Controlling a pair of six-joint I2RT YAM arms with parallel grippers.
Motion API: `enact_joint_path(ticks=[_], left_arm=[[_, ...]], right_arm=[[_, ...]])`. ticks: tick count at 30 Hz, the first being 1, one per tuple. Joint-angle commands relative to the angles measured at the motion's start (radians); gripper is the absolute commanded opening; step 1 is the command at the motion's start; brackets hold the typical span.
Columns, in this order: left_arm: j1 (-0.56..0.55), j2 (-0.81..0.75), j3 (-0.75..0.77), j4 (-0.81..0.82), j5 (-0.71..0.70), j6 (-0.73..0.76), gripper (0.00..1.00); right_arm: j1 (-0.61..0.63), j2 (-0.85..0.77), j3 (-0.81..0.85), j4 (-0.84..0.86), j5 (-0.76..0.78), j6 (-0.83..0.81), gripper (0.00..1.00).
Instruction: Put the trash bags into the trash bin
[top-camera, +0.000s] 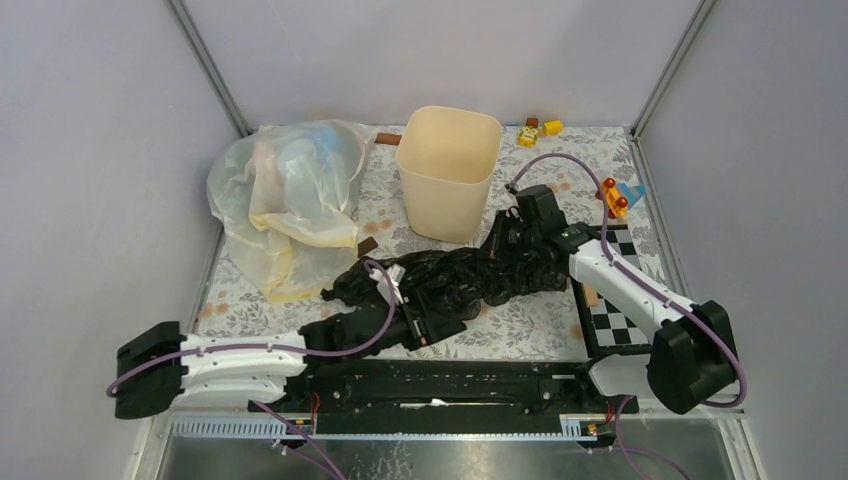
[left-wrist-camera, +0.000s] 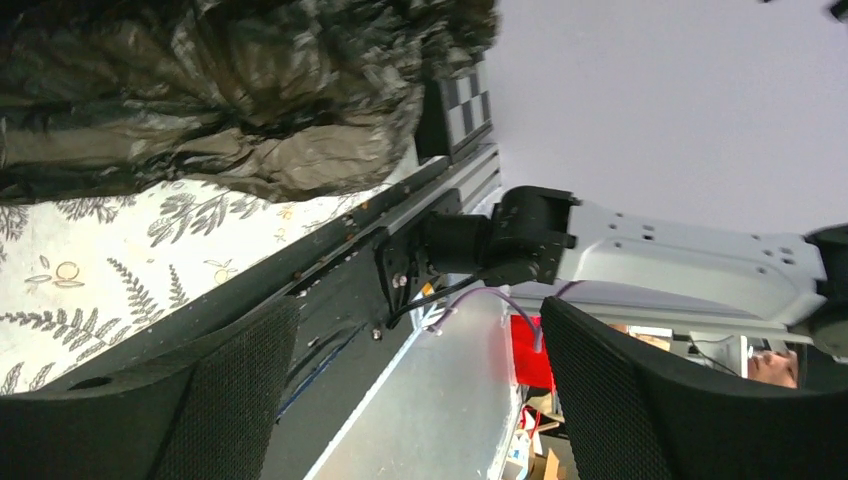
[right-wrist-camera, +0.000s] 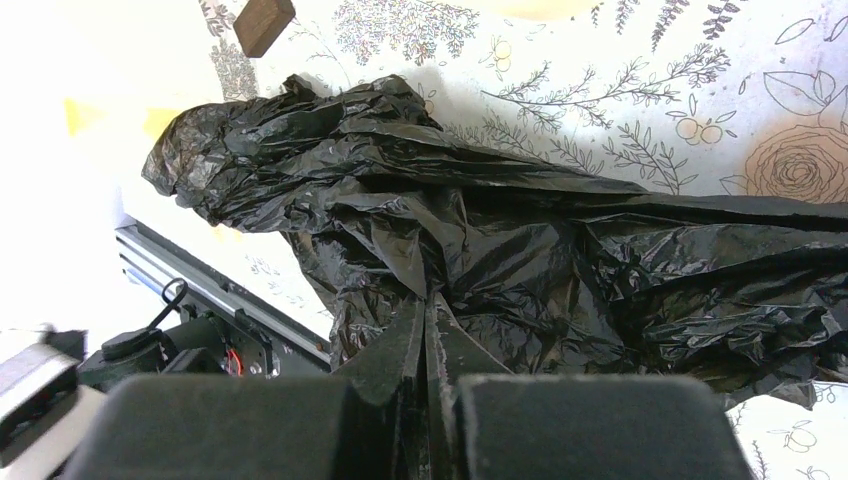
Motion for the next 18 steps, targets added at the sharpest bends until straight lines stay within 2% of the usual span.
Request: enact_joint_path(ticks=[1, 6, 10, 15, 18], left_arm=[[-0.065, 0.120, 0.019, 0.172, -0.162, -0.140, 0.94], [-0.098, 0.261, -0.003, 0.353, -0.223, -0.294, 0.95], [-0.098, 0.327, -0.001, 0.440, -0.267, -0.345, 0.95], [-0.093, 0.353, 0.026, 0.382, -0.380, -0.356, 0.94], [-0.069, 0.356, 0.035, 0.330, -0.449, -0.362, 0.90]], right_arm=[[-0.004, -0.047, -0.014, 0.002, -0.020, -0.003, 0.01], [-0.003, -0.070, -0.023, 0.002, -0.021, 0.004, 0.00], [-0.003, -0.085, -0.027, 0.002, -0.024, 0.010, 0.00], [-0.003, -0.100, -0.034, 0.004, -0.036, 0.022, 0.00], [-0.004, -0.113, -0.042, 0.008, -0.047, 0.031, 0.00]])
